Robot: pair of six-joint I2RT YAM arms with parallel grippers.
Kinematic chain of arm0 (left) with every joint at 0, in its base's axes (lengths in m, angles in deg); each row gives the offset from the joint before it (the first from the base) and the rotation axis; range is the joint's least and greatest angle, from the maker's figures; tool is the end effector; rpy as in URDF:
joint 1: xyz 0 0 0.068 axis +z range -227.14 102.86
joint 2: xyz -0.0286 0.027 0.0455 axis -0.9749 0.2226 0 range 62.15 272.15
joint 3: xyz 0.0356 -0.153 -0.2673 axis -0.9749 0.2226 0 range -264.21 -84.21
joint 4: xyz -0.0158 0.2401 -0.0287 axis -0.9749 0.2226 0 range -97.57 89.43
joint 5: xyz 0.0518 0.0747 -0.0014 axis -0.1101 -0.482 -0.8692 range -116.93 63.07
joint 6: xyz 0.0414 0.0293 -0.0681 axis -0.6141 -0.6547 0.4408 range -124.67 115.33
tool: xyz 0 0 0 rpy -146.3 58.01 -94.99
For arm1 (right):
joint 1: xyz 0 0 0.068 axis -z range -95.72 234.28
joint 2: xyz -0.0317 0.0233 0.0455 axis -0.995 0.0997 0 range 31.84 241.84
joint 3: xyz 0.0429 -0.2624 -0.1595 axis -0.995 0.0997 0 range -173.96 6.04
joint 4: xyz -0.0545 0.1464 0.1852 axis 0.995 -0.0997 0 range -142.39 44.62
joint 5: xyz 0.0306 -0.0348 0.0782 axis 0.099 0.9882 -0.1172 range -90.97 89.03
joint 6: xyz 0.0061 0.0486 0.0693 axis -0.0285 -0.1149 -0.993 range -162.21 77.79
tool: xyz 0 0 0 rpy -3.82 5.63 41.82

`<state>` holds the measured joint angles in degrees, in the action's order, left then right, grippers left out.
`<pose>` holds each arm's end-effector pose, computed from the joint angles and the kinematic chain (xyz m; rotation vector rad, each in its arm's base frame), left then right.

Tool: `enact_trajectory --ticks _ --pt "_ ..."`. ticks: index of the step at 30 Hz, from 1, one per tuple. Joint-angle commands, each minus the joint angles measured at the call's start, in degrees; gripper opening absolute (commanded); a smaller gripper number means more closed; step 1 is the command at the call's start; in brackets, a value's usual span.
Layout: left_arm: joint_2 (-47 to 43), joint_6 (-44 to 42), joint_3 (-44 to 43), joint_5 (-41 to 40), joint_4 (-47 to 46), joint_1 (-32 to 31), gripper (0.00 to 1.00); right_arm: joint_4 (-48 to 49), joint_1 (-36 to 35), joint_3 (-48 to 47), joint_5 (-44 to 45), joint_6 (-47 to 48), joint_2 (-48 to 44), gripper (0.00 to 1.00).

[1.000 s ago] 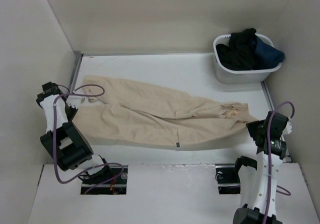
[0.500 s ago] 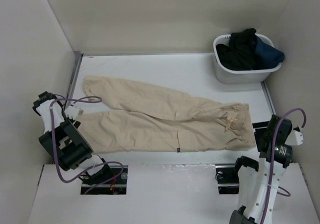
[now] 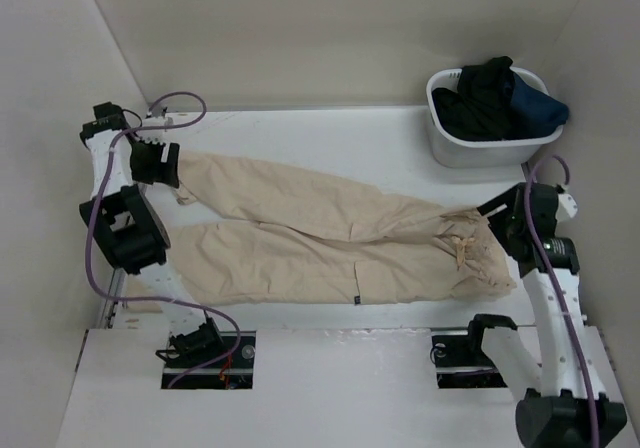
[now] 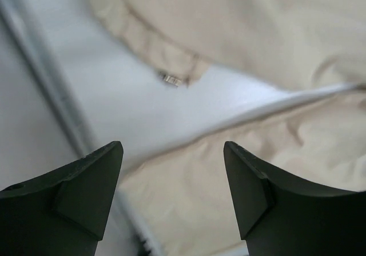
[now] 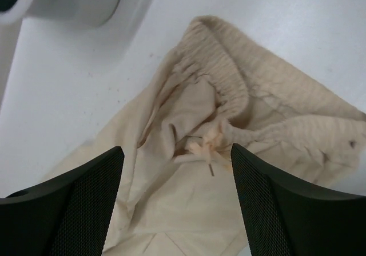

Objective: Fold and stack the trousers
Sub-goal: Fold the trousers

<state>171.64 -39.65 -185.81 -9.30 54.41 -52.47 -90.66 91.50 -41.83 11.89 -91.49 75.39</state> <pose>0.3741 0.1470 0.2908 0.3149 2.6665 -0.1243 0.1278 -0.0330 0.3025 1.1743 1.9396 0.1326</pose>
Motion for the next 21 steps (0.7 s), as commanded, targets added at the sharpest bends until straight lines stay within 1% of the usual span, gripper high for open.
enact_trajectory --ticks 1,4,8,12,13,15,18,20,21 --pt "4.9 14.3 -4.3 10.2 0.4 0.8 0.7 12.0 -4.3 -1.6 -0.1 5.3 3.7 0.79" --pt "6.3 20.6 -5.1 9.0 -6.8 1.3 0.69 15.4 -7.0 -1.5 -0.1 6.2 6.7 0.77" --pt "8.7 22.9 -6.0 8.4 -12.7 1.2 0.68 16.0 -7.6 -0.3 -0.2 7.4 10.5 0.74" --pt "12.7 24.1 -5.7 8.6 -13.5 2.1 0.66 13.6 -5.7 -1.3 0.8 8.1 12.7 0.72" --pt "14.9 23.6 -4.8 11.3 -12.8 2.8 0.66 12.4 -5.3 -2.4 2.6 8.1 12.6 0.71" --pt "15.7 23.3 -4.5 12.2 -12.1 2.9 0.66 11.9 -5.3 -3.2 3.7 8.4 12.4 0.71" --pt "16.4 19.4 -3.3 12.6 -8.6 2.7 0.65 10.6 -5.3 -5.2 4.8 8.8 12.3 0.71" --pt "15.9 16.6 -1.9 11.6 -8.4 2.5 0.65 10.0 -5.1 -6.0 5.1 8.8 12.2 0.71" --pt "16.2 16.5 -1.8 11.0 -9.2 2.5 0.65 10.2 -5.1 -6.1 5.2 8.8 12.2 0.71"
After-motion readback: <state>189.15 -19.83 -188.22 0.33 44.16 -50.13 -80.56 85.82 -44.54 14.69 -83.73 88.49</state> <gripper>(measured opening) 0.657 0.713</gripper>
